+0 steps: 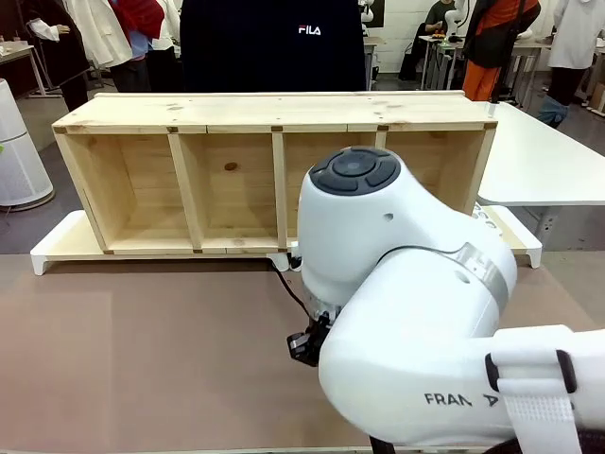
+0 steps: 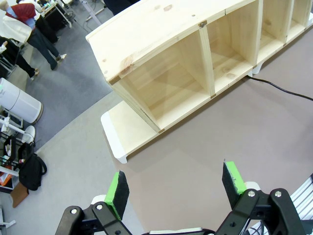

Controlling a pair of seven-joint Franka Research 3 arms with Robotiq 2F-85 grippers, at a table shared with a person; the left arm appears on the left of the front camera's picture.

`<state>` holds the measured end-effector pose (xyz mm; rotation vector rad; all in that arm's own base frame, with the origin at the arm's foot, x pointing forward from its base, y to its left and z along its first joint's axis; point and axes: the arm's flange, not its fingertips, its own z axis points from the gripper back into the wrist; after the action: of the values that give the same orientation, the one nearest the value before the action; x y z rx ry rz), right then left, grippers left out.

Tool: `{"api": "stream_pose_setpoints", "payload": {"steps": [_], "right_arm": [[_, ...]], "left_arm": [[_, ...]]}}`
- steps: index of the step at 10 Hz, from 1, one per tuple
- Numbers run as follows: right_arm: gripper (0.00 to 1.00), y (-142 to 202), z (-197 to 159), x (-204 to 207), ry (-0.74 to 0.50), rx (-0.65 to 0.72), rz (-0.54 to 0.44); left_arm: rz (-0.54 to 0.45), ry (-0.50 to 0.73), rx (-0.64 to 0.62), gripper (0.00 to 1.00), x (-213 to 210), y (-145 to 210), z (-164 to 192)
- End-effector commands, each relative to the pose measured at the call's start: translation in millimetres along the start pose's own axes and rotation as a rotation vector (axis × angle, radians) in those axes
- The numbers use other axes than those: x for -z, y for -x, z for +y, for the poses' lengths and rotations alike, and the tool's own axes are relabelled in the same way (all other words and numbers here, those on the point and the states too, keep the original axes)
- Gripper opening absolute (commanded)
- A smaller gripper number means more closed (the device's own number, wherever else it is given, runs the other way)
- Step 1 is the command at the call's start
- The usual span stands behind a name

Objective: Perform cable management.
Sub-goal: Pull the grasped Power Cable to the location of the Power Strip.

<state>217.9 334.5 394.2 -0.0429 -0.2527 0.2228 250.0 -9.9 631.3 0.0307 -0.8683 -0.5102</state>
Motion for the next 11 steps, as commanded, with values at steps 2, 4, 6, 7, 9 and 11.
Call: {"api": "stream_pose_setpoints", "payload": {"steps": [2, 4, 6, 7, 9, 11], "right_arm": [[0.16, 43.0, -59.1, 12.7, -0.034, 0.091, -0.036], [0.16, 47.7, -85.5, 15.0, -0.068, 0.155, -0.060], [0.16, 46.5, -99.2, 20.6, -0.086, 0.200, -0.047], [0.16, -24.5, -30.0, -22.8, -0.038, 0.143, -0.046], [0.16, -24.5, -30.0, -22.8, -0.038, 0.143, -0.046], [0.16, -24.5, -30.0, -22.8, -0.038, 0.143, -0.046]], "left_arm": [[-0.009, -0.003, -0.017, 1.00, 1.6, -1.5, 0.5], [-0.009, -0.003, -0.017, 1.00, 1.6, -1.5, 0.5], [-0.009, -0.003, -0.017, 1.00, 1.6, -1.5, 0.5], [-0.009, -0.003, -0.017, 1.00, 1.6, -1.5, 0.5], [-0.009, -0.003, -0.017, 1.00, 1.6, -1.5, 0.5], [-0.009, -0.003, -0.017, 1.00, 1.6, -1.5, 0.5]]}}
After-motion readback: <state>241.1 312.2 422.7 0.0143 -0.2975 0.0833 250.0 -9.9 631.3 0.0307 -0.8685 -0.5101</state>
